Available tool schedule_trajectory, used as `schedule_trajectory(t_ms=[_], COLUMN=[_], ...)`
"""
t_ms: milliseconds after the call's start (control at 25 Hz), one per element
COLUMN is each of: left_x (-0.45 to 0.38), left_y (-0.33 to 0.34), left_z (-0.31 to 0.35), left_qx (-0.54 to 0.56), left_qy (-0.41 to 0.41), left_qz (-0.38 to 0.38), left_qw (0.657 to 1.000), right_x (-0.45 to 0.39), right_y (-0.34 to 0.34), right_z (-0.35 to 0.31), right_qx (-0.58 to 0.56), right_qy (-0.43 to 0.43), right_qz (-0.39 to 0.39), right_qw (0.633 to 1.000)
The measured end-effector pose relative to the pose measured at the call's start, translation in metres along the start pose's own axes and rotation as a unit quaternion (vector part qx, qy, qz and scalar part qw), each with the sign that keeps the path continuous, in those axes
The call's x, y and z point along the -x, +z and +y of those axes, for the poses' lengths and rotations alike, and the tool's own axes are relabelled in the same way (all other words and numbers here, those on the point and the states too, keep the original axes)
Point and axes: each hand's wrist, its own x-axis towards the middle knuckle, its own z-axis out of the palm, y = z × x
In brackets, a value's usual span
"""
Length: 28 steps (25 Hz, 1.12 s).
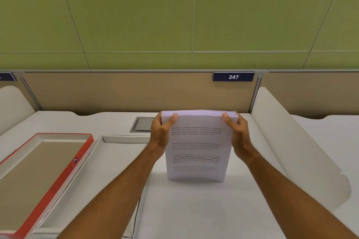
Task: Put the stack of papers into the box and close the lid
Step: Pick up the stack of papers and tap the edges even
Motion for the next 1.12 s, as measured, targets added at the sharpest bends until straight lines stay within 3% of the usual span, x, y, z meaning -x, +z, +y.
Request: schedule_trajectory(t_ms=[240, 360, 560, 880, 1000, 1120], left_x=[-0.011, -0.014, -0.016, -0.006, -0.002, 0.003], left_y=[0.013, 0.015, 0.018, 0.006, -0.011, -0.036], left_z=[0.012, 0.012, 0.011, 0.005, 0.001, -0.017], left_qx=[-0.025, -0.037, -0.051, 0.069, 0.017, -0.121], left_qy=[-0.055, -0.063, -0.061, -0.024, 0.02, 0.029], left_qz=[0.122, 0.145, 0.154, -0.003, -0.039, -0.055], left_qw=[0.991, 0.987, 0.985, 0.997, 0.999, 0.991], right_x=[-0.018, -0.018, -0.019, -0.006, -0.002, 0.008], right_y=[0.012, 0.016, 0.019, 0.011, -0.006, -0.031], right_z=[-0.011, -0.011, -0.01, 0.005, 0.011, 0.031], right_qx=[0.044, 0.068, 0.075, 0.028, -0.004, 0.043], right_qy=[0.035, 0.067, 0.061, 0.023, 0.01, 0.036], right_qz=[0.109, 0.161, 0.18, 0.087, -0.012, -0.063], right_qw=[0.992, 0.982, 0.979, 0.996, 1.0, 0.996])
